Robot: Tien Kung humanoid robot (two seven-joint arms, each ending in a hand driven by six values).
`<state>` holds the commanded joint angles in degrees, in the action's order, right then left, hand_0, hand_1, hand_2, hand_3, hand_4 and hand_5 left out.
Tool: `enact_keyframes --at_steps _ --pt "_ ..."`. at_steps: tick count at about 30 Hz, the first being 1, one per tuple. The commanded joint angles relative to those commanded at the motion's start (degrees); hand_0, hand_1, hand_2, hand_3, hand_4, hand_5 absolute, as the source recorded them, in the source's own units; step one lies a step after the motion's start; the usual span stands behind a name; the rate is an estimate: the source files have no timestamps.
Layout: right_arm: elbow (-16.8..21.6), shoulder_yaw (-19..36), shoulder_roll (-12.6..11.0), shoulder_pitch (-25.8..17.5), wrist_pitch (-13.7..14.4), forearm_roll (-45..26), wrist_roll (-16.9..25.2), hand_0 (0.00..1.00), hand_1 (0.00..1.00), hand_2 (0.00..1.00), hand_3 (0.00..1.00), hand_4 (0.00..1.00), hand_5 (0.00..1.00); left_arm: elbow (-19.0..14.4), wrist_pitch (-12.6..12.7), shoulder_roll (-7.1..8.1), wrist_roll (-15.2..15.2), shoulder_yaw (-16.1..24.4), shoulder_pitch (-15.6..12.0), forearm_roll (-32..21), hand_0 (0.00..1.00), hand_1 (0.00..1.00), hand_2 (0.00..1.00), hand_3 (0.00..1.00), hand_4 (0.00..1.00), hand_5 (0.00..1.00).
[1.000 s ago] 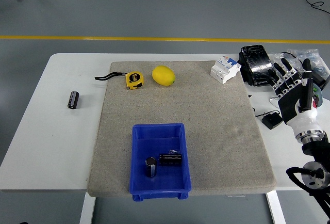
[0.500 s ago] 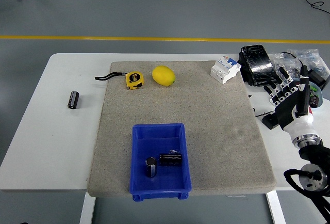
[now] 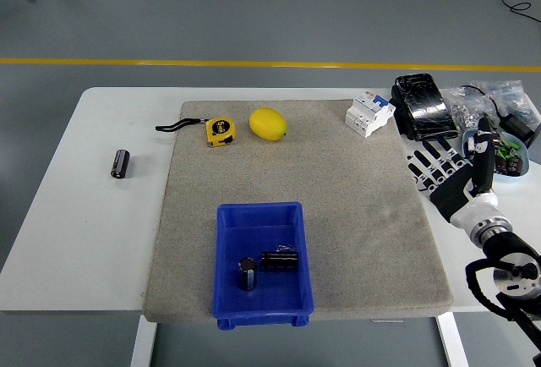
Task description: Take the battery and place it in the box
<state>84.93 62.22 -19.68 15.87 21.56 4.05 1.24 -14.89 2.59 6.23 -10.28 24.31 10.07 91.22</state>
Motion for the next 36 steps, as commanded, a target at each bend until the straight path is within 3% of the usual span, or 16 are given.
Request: enact_keyframes --at_steps 5,9,13,14,16,18,23,27,36 --pt "3.55 0.99 -1.01 1.02 -4.62 -6.60 -0.02 0.785 0.775 0.823 0.876 0.998 0.998 0.07 0.01 -0.04 0.00 0.43 -0.19 0.49 0.686 0.660 0.678 0.611 0.614 0.659" --pt "3.31 0.83 -1.35 1.92 -8.65 -10.33 1.34 0.803 0.798 0.831 0.885 0.998 0.998 0.08 -0.15 0.02 0.04 0.54 -0.13 0.67 0.687 0.657 0.678 0.611 0.614 0.658" --pt "-1.44 -0.55 -0.65 2.53 -17.44 -9.91 3.49 0.803 0.798 0.831 0.885 0.998 0.998 0.08 -0.16 0.09 0.19 0.26 0.08 0.26 0.687 0.657 0.678 0.611 0.614 0.658" --pt "-3.13 -1.23 -0.42 2.62 -20.05 -10.17 4.03 0.938 0.872 0.887 0.936 0.998 0.998 0.08 -0.12 0.10 0.26 0.13 0.12 -0.01 0.686 0.656 0.678 0.611 0.615 0.657" --pt "-6.22 -2.82 -0.06 2.71 -24.89 -11.67 5.47 0.938 0.872 0.887 0.936 0.998 0.998 0.09 0.00 0.09 0.38 -0.15 0.18 -0.56 0.686 0.656 0.678 0.611 0.615 0.657" --pt "-8.76 -4.22 0.38 2.82 -27.81 -14.15 7.05 0.938 0.872 0.887 0.936 0.998 0.998 0.09 0.08 0.04 0.42 -0.23 0.24 -0.79 0.686 0.656 0.678 0.611 0.615 0.657" --pt "-13.94 -6.28 2.65 3.54 -28.01 -20.46 9.89 0.949 0.879 0.896 0.955 0.998 0.998 -0.01 0.15 0.00 0.49 -0.35 0.33 -0.85 0.687 0.657 0.677 0.610 0.615 0.658" --pt "-17.38 -7.80 3.68 5.69 -24.77 -26.56 11.94 0.946 0.878 0.895 0.959 0.998 0.998 -0.05 -0.04 -0.06 0.46 -0.17 0.43 -0.30 0.685 0.657 0.677 0.610 0.614 0.657" --pt "-19.18 -6.83 3.77 6.86 -22.60 -29.38 12.47 0.947 0.879 0.898 0.959 0.998 0.998 -0.01 -0.18 0.05 0.57 -0.19 0.40 -0.54 0.686 0.656 0.676 0.610 0.614 0.656"
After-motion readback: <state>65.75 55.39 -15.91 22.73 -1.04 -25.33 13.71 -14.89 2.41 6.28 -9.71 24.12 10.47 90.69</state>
